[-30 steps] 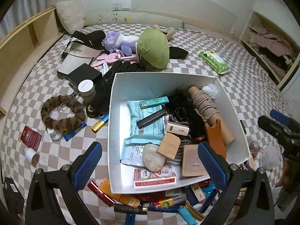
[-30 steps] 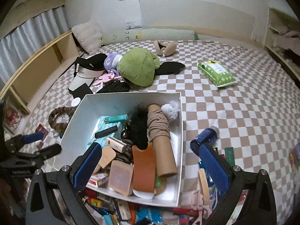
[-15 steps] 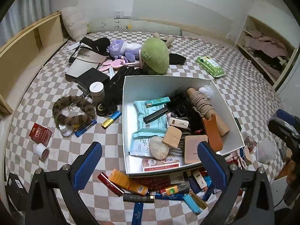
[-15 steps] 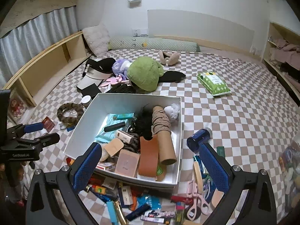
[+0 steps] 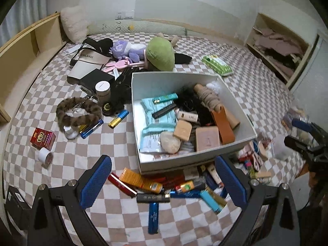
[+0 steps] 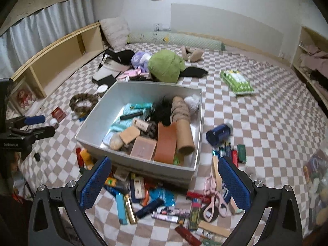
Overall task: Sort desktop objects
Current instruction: 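Raise both tools out of the box back over the scattered items, then lower the left tool and close it on the blue lighter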
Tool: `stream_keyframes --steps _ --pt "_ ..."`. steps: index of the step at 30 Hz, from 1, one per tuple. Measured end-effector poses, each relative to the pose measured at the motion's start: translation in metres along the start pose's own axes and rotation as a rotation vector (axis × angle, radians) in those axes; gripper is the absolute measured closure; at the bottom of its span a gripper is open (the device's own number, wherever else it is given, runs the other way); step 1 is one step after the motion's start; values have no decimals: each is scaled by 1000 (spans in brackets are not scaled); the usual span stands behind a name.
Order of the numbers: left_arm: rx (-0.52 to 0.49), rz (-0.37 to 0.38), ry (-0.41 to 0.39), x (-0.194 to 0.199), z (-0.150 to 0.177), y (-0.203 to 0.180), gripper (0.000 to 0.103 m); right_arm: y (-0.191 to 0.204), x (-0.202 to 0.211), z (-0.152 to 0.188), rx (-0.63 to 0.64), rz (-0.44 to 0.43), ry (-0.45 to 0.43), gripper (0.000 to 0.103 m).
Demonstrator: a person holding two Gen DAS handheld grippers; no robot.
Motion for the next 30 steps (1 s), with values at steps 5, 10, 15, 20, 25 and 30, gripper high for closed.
stream_keyframes --steps 5,10,15,20,25,30 --pt "-39 -4 44 -8 22 4 2 -4 -7 23 -17 -29 40 0" --pt "-84 -4 89 -21 44 3 2 -5 -15 42 -43 -79 76 0" --pt "-119 13 150 -37 68 2 2 -7 -23 59 -76 -114 115 0" --pt "-157 30 228 -55 96 1 2 -5 -33 77 -70 -150 173 0" --pt "-173 63 343 -74 132 -3 2 -6 -39 90 -59 -156 210 0" --pt "-172 86 452 -88 167 -8 2 -7 -45 99 -63 -162 244 0"
Point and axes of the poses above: each gripper's, at about its wrist camera, not at the fingertips, and x roughly against the way its jaws point, y to its left, z to its underside, the point moved 10 cm from there along -x, roughly the way its jaws point, and after that the axes turned 2 degrees about y, right-handed, at the moved point
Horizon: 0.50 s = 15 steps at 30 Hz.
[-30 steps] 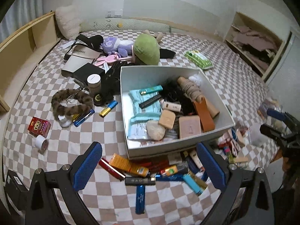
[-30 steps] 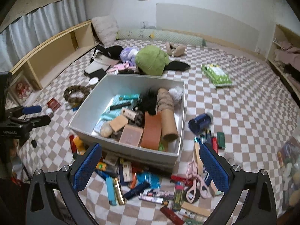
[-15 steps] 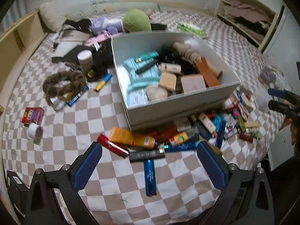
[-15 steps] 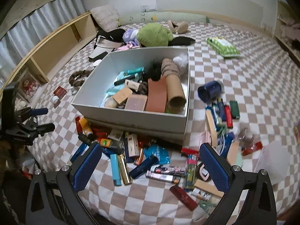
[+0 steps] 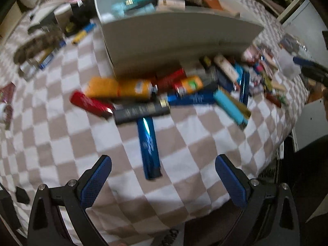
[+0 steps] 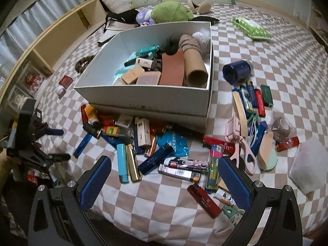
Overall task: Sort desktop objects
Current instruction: 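Lower the left tool and close it on the blue lighter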
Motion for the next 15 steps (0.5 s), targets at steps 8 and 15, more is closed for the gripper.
stream_keyframes --steps 8,15 --pt "-23 56 90 -27 16 -21 2 4 -2 2 15 -18 22 0" --pt "-101 139 106 -34 19 -61 2 3 -3 4 16 -31 36 0"
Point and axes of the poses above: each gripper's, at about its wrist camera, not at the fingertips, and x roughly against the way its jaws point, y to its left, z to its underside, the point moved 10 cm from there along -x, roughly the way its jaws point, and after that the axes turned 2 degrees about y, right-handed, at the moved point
